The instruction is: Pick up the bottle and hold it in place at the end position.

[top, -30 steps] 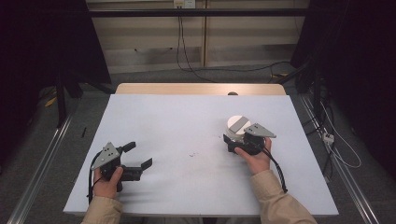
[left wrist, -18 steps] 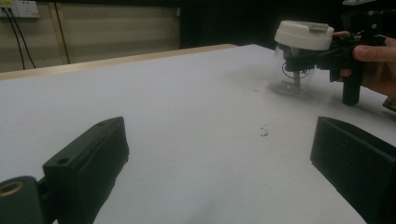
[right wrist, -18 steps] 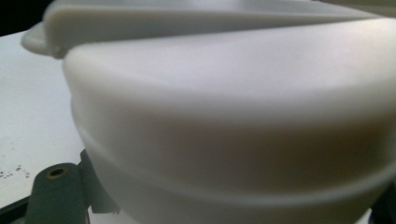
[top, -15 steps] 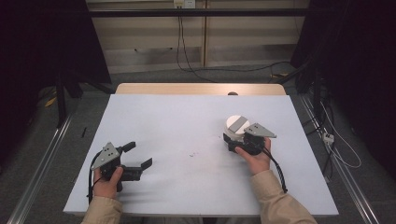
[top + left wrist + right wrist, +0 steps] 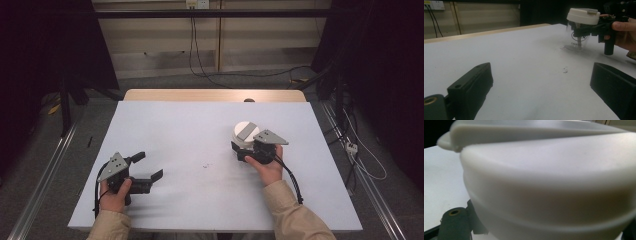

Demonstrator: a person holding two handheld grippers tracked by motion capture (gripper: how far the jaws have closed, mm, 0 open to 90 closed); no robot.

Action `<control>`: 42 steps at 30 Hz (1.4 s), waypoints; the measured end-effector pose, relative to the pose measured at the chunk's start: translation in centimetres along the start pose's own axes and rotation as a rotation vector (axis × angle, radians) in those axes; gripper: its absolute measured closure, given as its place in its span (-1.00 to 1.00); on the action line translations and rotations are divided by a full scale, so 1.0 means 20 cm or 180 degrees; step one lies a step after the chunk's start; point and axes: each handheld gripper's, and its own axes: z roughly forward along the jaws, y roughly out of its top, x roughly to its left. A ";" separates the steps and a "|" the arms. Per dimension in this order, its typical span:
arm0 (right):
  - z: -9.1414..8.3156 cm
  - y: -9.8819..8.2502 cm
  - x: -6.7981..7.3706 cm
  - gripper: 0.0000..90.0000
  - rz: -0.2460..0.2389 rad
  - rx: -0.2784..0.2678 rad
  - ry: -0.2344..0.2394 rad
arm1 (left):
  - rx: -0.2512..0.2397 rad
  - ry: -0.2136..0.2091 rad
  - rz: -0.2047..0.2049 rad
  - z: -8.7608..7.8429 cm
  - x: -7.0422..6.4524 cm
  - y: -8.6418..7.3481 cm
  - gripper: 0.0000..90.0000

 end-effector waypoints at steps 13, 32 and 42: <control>0.04 0.03 0.04 -0.59 -0.0059 -0.0005 0.0075 | 0.0000 0.0003 0.0005 0.00 0.00 0.00 -0.91; 0.08 0.06 0.06 -0.59 -0.0107 -0.0005 0.0103 | 0.0009 -0.0003 -0.0004 0.00 0.00 0.00 -0.91; 0.11 0.08 0.08 -0.59 -0.0122 -0.0017 0.0149 | 0.0009 0.0001 0.0001 0.00 0.00 0.00 -0.91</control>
